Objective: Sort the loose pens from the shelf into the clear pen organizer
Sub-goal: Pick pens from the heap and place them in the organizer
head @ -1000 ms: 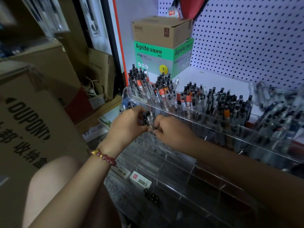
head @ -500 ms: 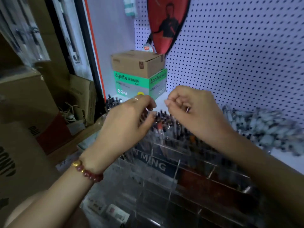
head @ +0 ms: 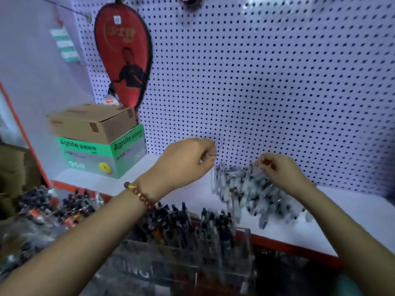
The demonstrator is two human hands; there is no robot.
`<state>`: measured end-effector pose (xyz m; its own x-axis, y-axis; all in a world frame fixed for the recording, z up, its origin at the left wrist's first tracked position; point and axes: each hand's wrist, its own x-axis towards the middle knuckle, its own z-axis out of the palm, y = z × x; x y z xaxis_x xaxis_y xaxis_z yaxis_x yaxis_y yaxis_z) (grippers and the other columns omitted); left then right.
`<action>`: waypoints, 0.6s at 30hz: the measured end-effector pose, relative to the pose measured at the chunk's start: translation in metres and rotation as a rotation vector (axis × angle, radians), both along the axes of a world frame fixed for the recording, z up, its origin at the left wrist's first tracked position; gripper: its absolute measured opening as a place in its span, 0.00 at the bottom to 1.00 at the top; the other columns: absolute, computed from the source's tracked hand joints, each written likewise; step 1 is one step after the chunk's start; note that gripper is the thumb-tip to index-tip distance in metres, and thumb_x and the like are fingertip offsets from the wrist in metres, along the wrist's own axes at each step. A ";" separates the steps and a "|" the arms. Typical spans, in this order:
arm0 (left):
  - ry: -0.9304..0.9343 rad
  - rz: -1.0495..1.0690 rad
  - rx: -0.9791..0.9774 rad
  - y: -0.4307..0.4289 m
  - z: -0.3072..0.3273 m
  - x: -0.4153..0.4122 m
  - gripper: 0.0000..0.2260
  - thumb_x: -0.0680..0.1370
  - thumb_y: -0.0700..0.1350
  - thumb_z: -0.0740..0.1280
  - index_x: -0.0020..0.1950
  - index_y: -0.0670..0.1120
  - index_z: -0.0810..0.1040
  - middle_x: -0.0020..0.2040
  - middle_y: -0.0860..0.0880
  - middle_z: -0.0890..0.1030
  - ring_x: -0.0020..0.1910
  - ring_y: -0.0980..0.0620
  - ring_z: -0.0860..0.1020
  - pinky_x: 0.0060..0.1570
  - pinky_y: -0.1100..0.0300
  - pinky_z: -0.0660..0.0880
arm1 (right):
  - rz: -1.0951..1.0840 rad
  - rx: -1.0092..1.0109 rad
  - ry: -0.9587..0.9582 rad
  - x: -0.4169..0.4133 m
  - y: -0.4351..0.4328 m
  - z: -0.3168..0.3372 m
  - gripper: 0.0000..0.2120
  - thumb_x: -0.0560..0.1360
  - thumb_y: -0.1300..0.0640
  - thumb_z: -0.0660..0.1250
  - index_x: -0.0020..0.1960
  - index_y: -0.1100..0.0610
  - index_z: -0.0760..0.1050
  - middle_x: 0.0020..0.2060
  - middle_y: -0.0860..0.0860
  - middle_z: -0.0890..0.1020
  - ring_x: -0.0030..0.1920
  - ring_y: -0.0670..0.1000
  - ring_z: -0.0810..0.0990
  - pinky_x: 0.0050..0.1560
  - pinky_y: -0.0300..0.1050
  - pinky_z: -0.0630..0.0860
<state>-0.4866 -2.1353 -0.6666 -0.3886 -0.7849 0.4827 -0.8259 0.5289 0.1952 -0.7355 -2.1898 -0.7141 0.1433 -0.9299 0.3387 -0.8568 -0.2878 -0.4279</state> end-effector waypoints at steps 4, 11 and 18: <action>0.047 -0.013 0.067 -0.022 -0.008 -0.019 0.04 0.80 0.47 0.61 0.46 0.53 0.72 0.46 0.54 0.80 0.45 0.54 0.77 0.43 0.57 0.73 | -0.008 0.137 0.190 -0.031 -0.016 -0.020 0.17 0.81 0.60 0.59 0.68 0.52 0.70 0.58 0.53 0.69 0.55 0.53 0.70 0.60 0.46 0.70; 0.292 -0.025 0.233 -0.041 -0.035 -0.027 0.08 0.79 0.44 0.64 0.41 0.55 0.76 0.41 0.55 0.80 0.40 0.57 0.77 0.44 0.56 0.76 | 0.145 0.127 0.305 -0.027 -0.031 -0.022 0.17 0.78 0.55 0.63 0.65 0.49 0.67 0.65 0.48 0.67 0.58 0.50 0.68 0.54 0.43 0.68; 0.347 0.002 0.264 -0.039 -0.039 -0.024 0.07 0.78 0.43 0.64 0.42 0.51 0.78 0.40 0.54 0.81 0.41 0.56 0.78 0.45 0.53 0.78 | 0.208 0.128 0.341 -0.027 -0.031 -0.021 0.18 0.73 0.56 0.67 0.62 0.51 0.69 0.56 0.49 0.71 0.54 0.50 0.70 0.50 0.44 0.69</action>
<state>-0.5106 -2.1745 -0.7054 -0.2370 -0.8995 0.3669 -0.6883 0.4220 0.5900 -0.7625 -2.2211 -0.7349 0.4163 -0.9009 0.1231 -0.8847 -0.4326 -0.1736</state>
